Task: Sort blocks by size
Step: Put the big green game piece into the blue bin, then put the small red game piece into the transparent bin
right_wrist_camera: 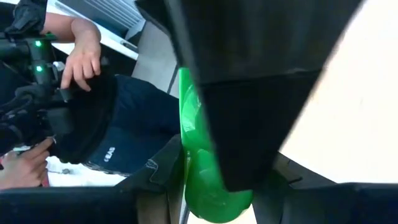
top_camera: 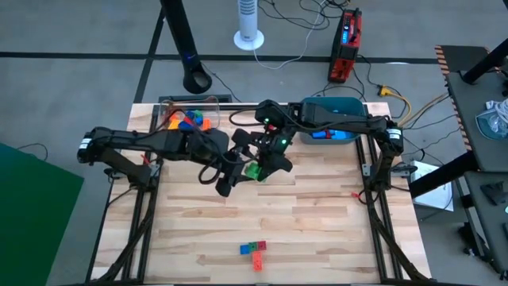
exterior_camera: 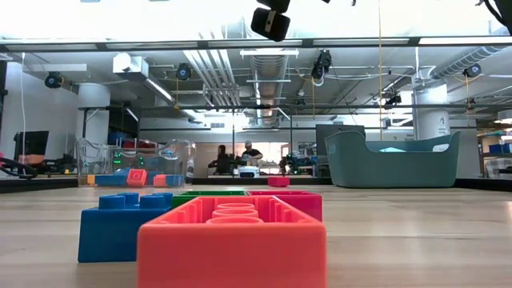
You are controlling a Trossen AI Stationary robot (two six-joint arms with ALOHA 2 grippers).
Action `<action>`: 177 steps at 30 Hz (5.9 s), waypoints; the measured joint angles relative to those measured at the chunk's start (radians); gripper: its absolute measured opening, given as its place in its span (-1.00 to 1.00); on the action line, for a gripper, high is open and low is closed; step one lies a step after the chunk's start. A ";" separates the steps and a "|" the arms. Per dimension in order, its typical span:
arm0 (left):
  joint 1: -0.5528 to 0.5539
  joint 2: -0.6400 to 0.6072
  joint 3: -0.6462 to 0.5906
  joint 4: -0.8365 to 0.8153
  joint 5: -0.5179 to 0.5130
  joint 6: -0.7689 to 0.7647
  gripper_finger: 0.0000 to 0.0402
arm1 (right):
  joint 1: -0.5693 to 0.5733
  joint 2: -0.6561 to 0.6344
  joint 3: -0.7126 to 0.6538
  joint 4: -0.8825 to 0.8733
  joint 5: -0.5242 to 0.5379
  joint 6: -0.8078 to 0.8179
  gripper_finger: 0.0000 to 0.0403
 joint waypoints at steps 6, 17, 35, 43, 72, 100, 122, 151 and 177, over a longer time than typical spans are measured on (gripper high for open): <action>0.000 0.001 0.000 -0.001 0.002 0.025 0.07 | 0.000 0.000 0.000 0.000 0.003 0.002 -0.38; 0.000 -0.010 0.000 -0.040 -0.010 -0.005 -0.24 | -0.001 0.000 -0.001 0.016 0.038 0.006 -0.30; 0.200 -0.133 0.001 -0.839 -0.331 -0.605 -0.18 | -0.170 -0.017 -0.001 -0.044 0.189 0.009 0.57; 0.605 -0.108 -0.020 -0.874 -0.307 -0.634 -0.18 | -0.173 -0.017 -0.001 -0.038 0.311 -0.006 0.40; 1.031 -0.130 -0.270 -0.728 -0.096 -0.690 0.18 | -0.185 0.010 -0.002 0.083 0.460 0.190 0.26; 0.126 -0.698 -0.743 0.197 -0.187 -1.401 0.18 | -0.322 0.513 0.507 -0.443 0.997 0.243 -0.35; 0.110 -0.487 -0.586 0.195 -0.183 -1.324 0.18 | -0.387 0.662 0.487 -0.426 0.971 0.184 0.38; 0.105 -0.416 -0.344 -0.028 -0.050 -0.755 0.18 | -0.234 0.382 0.442 -0.602 0.237 -0.266 -0.37; 0.030 -0.076 0.000 -0.113 0.241 -0.311 0.16 | 0.026 0.242 0.394 -0.413 -0.119 -0.132 -0.37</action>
